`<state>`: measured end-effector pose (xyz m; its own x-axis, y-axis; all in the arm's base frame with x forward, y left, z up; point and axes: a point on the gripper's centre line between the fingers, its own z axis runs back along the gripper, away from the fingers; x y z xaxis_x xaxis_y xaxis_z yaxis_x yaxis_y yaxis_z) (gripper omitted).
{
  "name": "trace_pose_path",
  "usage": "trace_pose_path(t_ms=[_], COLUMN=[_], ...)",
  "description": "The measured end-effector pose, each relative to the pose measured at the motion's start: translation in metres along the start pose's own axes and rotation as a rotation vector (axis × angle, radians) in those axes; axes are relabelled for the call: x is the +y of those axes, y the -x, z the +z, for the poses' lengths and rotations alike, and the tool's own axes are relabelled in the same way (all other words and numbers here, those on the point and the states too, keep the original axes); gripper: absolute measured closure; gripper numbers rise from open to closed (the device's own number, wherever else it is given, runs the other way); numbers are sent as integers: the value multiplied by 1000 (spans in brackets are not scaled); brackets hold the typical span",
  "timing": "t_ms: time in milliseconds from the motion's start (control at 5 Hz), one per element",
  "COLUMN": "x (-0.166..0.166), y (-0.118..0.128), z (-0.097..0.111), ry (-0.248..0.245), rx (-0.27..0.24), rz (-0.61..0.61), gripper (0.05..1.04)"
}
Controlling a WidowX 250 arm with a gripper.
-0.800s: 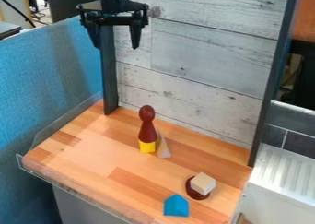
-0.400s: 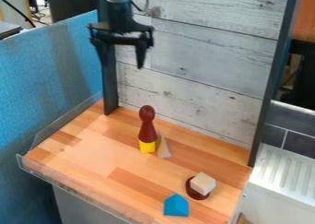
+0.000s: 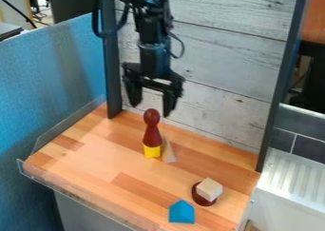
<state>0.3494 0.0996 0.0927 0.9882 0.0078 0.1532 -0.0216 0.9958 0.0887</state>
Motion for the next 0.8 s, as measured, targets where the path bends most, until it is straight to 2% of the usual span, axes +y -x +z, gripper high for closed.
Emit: trace_pose_path(t_ms=[200, 400, 600, 800], x=[-32, -43, -48, -45], y=[17, 30, 33, 33], z=[-11, -16, -25, -41], ry=[-105, -151, -145, 8], rx=[-62, -168, -208, -159], rz=[-268, -513, -769, -1008], gripper=[77, 79, 80, 81])
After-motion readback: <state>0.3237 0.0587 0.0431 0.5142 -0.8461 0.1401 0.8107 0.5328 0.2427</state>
